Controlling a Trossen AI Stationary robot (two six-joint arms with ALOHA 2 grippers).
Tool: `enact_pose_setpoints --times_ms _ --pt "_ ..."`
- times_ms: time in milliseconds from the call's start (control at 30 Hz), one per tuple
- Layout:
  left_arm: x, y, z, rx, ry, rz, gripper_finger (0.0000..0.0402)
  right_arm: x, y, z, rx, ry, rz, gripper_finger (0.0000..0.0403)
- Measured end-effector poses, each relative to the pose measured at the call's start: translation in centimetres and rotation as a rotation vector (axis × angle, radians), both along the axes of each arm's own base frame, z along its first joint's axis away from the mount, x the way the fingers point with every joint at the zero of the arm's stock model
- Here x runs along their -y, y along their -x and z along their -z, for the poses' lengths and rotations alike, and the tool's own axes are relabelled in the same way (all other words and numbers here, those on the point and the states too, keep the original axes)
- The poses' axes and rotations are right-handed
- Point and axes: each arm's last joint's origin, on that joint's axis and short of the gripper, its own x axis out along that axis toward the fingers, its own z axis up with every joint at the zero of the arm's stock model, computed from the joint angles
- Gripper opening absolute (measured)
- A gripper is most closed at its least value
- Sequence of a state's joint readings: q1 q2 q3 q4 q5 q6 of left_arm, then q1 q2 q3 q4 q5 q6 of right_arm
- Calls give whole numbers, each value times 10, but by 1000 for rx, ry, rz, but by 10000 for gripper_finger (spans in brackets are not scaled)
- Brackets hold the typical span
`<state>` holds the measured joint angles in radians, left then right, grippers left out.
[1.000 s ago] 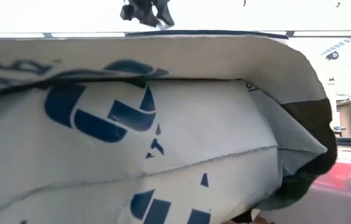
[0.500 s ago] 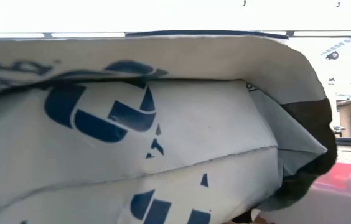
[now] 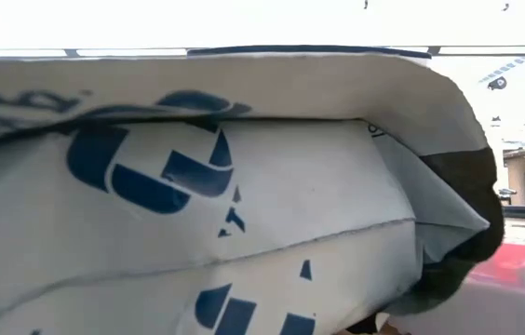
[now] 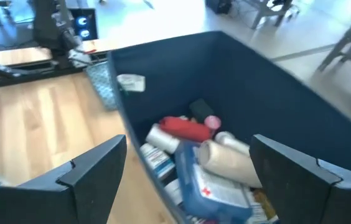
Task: Pick & place medical supplies in basket/bin
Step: Put the mailer bag into the blue bin
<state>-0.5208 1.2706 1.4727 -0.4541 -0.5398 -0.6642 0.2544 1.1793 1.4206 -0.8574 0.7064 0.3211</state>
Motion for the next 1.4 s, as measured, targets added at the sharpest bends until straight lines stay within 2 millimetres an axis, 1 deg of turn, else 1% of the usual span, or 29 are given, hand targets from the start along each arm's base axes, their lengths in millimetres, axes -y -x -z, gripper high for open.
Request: enact_pose_setpoints --times_ms 167,333,433,567,833,967,1067,1233,1400 --pt "15 2 33 -227 101 -51 272 -3 -2 7 -19 -70 -56 329" --pt "29 4 67 -457 174 -146 272 -4 -3 15 -33 -104 -54 329" --pt "37 -2 81 -532 202 -166 272 -4 -4 18 -40 -105 -52 329" --pt "48 -13 99 -631 234 -148 272 -4 -4 20 -44 -106 -54 329" --pt "66 -33 136 -788 206 -121 272 -5 -5 21 -45 -106 -54 329" --pt "71 -39 147 -826 190 -124 272 -5 -5 21 -46 -106 -55 329" --pt "72 -41 152 -838 181 -129 272 -5 -5 21 -47 -107 -56 329" --pt "71 -41 156 -845 189 -145 272 -5 -5 21 -47 -107 -57 329" --pt "71 -40 167 -860 179 -152 272 -5 -5 22 -49 -106 -58 329"
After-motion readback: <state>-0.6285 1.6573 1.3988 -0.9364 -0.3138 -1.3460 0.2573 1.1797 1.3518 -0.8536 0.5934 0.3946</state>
